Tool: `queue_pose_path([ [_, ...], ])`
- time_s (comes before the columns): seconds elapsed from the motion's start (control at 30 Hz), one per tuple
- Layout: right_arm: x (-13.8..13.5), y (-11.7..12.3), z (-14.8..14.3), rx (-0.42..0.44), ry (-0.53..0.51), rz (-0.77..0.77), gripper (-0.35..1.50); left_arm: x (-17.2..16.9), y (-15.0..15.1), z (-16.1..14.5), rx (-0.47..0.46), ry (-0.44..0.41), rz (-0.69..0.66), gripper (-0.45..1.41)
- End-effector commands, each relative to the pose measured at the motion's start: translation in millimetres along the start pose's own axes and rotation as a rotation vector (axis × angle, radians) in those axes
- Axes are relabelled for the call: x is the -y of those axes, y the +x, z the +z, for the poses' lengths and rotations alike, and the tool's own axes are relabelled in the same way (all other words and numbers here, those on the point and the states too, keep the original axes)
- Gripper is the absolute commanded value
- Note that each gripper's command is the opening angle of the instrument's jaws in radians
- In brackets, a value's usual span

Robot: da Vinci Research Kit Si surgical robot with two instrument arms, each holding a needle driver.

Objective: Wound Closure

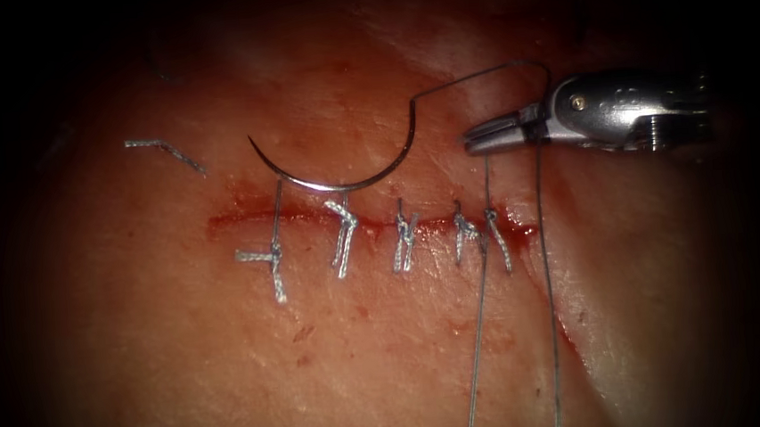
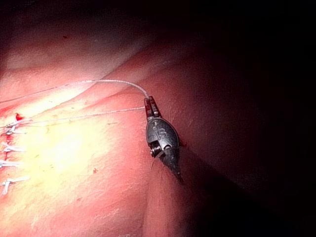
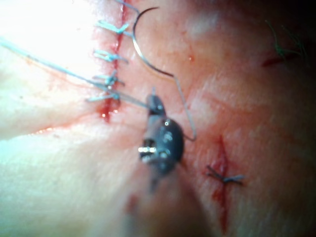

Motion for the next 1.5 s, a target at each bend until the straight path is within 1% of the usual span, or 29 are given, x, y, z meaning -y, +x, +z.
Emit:
queue_pose_path([
  [0.03,-0.7,-0.7,0.7,0.0,-0.005,-0.002,-0.35,-0.5,-0.8,0.5,0.004,-0.002,-0.004,-0.45],
  [0.2,-1.3,-1.2,0.4,0.002,-0.018,-0.001,-0.35,-2.4,-1.0,0.6,-0.01,0.008,-0.015,-0.45],
  [0.37,-2.2,-0.8,-0.4,0.005,-0.06,0.018,-0.35,-5.5,-1.2,1.1,-0.022,0.006,-0.026,-0.45],
  [0.5,-2.3,-0.5,-1.4,-0.007,-0.062,0.031,-0.35,-6.7,-1.9,0.7,-0.022,0.002,-0.034,-0.45],
  [0.57,-2.3,-0.6,-1.7,-0.008,-0.077,0.042,-0.35,-7.0,-1.9,0.5,-0.022,0.001,-0.034,-0.45],
  [0.73,-2.2,-0.5,-1.6,-0.014,-0.074,0.039,-0.35,-7.1,-1.8,0.4,-0.022,-0.001,-0.034,-0.45],
  [0.8,-1.5,-0.2,-1.1,-0.018,-0.065,0.04,-0.35,-6.5,-0.9,0.3,-0.031,0.004,-0.042,-0.45],
  [0.83,-0.8,0.0,-1.0,-0.027,-0.067,0.041,-0.35,-6.0,0.0,0.2,-0.042,0.007,-0.051,-0.45],
  [0.87,-0.4,0.2,-0.9,-0.037,-0.078,0.043,-0.1,-5.6,0.6,0.2,-0.049,0.009,-0.057,-0.45],
  [0.9,0.3,0.7,-1.2,-0.052,-0.117,0.051,0.88,-4.7,2.0,0.0,-0.066,0.018,-0.054,-0.45],
  [0.93,0.6,1.2,-1.5,-0.067,-0.14,0.06,1.13,-3.9,3.0,-0.2,-0.078,0.022,-0.047,-0.45],
  [0.97,1.1,2.3,-2.3,-0.081,-0.166,0.08,1.28,-2.5,4.9,-0.5,-0.095,0.033,-0.032,-0.45],
  [1.0,1.4,3.7,-3.8,-0.089,-0.188,0.104,1.3,-0.6,7.2,-0.7,-0.115,0.046,-0.017,-0.45],
  [1.07,1.4,5.0,-5.5,-0.102,-0.198,0.125,1.3,1.4,9.7,-1.1,-0.135,0.057,-0.002,-0.45],
  [1.1,1.3,5.7,-6.8,-0.116,-0.202,0.137,1.3,2.3,10.8,-1.3,-0.145,0.057,-0.002,-0.45],
  [1.17,1.1,6.4,-9.0,-0.135,-0.222,0.155,1.3,4.3,13.2,-1.9,-0.175,0.067,0.0,-0.45],
  [1.23,1.2,6.7,-11.5,-0.131,-0.291,0.175,1.36,6.1,15.5,-2.5,-0.199,0.076,0.004,-0.45],
  [1.3,1.6,6.5,-13.5,-0.116,-0.354,0.189,1.38,8.0,18.3,-3.0,-0.228,0.083,0.011,-0.45],
  [1.33,2.1,6.2,-14.6,-0.111,-0.375,0.193,1.38,8.8,19.4,-3.1,-0.241,0.088,0.017,-0.45],
  [1.37,3.2,5.8,-16.4,-0.099,-0.395,0.198,1.38,10.7,21.9,-3.4,-0.258,0.093,0.015,-0.45],
  [1.43,4.5,5.6,-17.4,-0.086,-0.421,0.215,1.4,12.2,23.5,-3.5,-0.259,0.101,0.033,-0.45],
  [1.47,5.3,5.7,-17.7,-0.084,-0.418,0.223,1.4,13.1,24.3,-3.4,-0.26,0.105,0.037,-0.45],
  [1.5,7.6,6.0,-18.1,-0.095,-0.397,0.261,1.35,14.6,25.2,-3.3,-0.261,0.11,0.039,-0.45],
])
